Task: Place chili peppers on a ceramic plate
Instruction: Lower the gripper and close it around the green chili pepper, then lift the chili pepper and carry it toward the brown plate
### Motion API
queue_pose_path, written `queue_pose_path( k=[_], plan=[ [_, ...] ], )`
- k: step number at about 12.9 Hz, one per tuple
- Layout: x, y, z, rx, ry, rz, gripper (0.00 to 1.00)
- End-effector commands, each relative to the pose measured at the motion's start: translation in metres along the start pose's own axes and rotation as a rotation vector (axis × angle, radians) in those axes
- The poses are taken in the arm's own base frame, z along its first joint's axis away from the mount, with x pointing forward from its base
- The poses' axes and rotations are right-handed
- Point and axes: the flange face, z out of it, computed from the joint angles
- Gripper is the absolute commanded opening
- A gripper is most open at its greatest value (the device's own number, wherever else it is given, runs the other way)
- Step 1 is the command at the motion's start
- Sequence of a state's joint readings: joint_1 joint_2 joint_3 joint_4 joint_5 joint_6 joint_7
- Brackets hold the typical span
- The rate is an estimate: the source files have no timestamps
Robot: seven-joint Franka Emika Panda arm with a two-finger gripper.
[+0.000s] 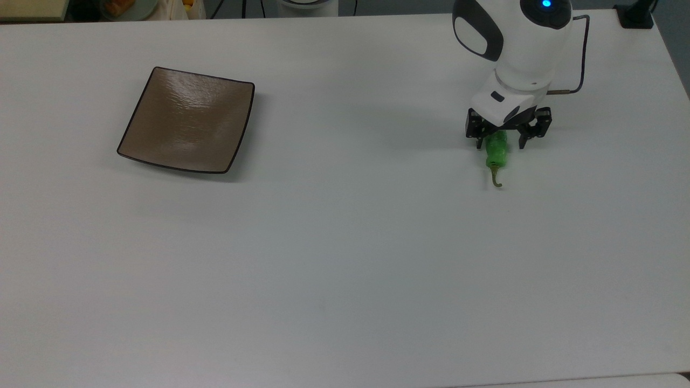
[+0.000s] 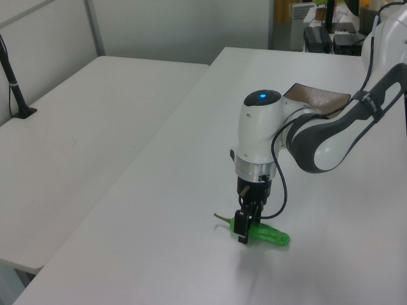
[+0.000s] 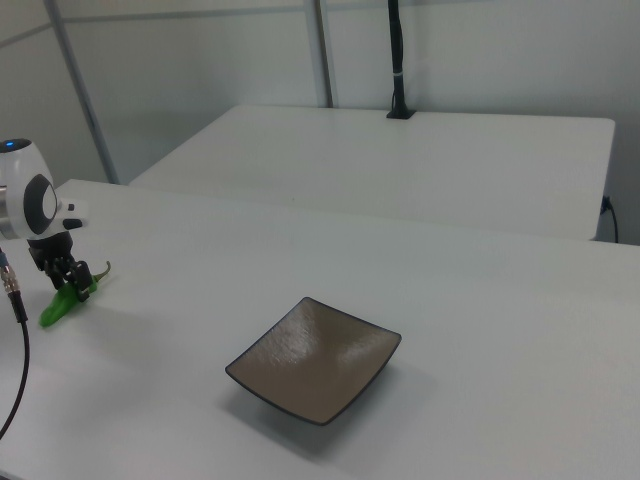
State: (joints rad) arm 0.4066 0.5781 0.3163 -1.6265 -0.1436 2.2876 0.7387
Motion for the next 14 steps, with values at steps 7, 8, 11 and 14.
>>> queue_pose_path(
  k=[7, 8, 11, 14],
  plan=[
    [0.009, 0.004, -0.006, -0.015, 0.029, -0.110, 0.20],
    [0.011, 0.006, -0.012, -0.017, 0.034, -0.118, 0.20],
    [0.014, 0.015, -0.034, -0.041, 0.028, -0.147, 0.20],
    [0.023, 0.042, -0.056, -0.080, -0.017, -0.180, 0.20]
  ],
)
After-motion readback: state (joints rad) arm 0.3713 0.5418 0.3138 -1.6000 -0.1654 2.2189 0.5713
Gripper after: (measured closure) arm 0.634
